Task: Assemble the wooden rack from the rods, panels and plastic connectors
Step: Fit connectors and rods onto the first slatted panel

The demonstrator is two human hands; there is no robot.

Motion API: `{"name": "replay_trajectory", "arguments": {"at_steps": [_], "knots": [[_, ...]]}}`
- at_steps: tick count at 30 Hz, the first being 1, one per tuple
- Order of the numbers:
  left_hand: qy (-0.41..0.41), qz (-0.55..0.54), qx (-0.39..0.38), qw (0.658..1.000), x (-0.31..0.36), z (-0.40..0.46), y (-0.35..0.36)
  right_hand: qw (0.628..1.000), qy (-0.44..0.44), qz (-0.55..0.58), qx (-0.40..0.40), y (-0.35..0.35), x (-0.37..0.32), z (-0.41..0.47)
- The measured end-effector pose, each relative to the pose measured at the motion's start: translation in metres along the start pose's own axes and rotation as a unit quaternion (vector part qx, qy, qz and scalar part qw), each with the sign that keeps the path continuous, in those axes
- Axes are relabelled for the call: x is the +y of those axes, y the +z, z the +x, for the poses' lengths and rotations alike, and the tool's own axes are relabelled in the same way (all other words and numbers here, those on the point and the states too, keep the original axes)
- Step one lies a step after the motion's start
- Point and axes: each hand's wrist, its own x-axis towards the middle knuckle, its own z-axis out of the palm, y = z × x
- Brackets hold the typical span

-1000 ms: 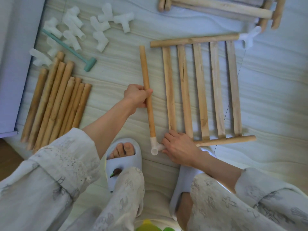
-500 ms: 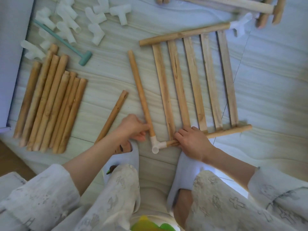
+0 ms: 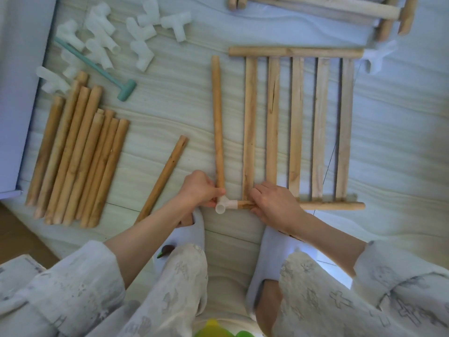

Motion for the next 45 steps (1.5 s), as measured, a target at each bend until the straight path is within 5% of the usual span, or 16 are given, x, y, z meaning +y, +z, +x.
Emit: {"name": "replay_trajectory", "arguments": {"at_steps": [4, 5, 7, 10, 14, 19, 24, 35, 38, 41, 44, 45], "knots": [[0.008, 0.035, -0.039, 0.999, 0.006, 0.003, -0.013, 0.988, 0.052, 0.02, -0.146, -0.019, 0.004, 0.022], [0.021, 0.029, -0.039, 0.999, 0.011, 0.004, -0.02, 0.989, 0.057, 0.027, -0.135, -0.027, 0.006, 0.029], [0.074, 0.003, -0.016, 0.997, 0.021, 0.004, -0.036, 0.999, 0.031, 0.034, 0.011, -0.038, 0.016, 0.045], [0.161, -0.033, 0.083, 0.983, 0.033, 0.012, -0.066, 0.991, 0.06, -0.015, 0.117, -0.054, 0.035, 0.068], [0.248, 0.046, 0.288, 0.924, 0.051, 0.033, -0.107, 0.989, 0.139, -0.002, -0.042, -0.067, 0.053, 0.086], [0.221, 0.131, 0.409, 0.876, 0.083, 0.058, -0.149, 0.987, 0.136, 0.011, -0.08, -0.064, 0.052, 0.083], [0.203, 0.257, 0.372, 0.868, 0.117, 0.074, -0.162, 0.986, 0.138, 0.043, -0.086, -0.07, 0.053, 0.083], [0.354, 0.246, 0.344, 0.834, 0.085, 0.064, -0.114, 0.983, 0.14, 0.071, -0.093, -0.071, 0.057, 0.084], [0.432, 0.215, 0.335, 0.81, 0.084, 0.054, -0.108, 0.981, 0.163, 0.104, 0.003, -0.079, 0.052, 0.087], [0.538, 0.22, 0.302, 0.755, 0.085, 0.043, -0.094, 0.925, 0.218, 0.282, 0.134, -0.094, 0.042, 0.098], [0.609, 0.246, 0.294, 0.694, 0.085, 0.04, -0.081, 0.764, 0.245, 0.583, 0.122, -0.114, 0.031, 0.109], [0.623, 0.252, 0.293, 0.68, 0.085, 0.04, -0.077, 0.742, 0.241, 0.613, 0.125, -0.117, 0.031, 0.11]]}}
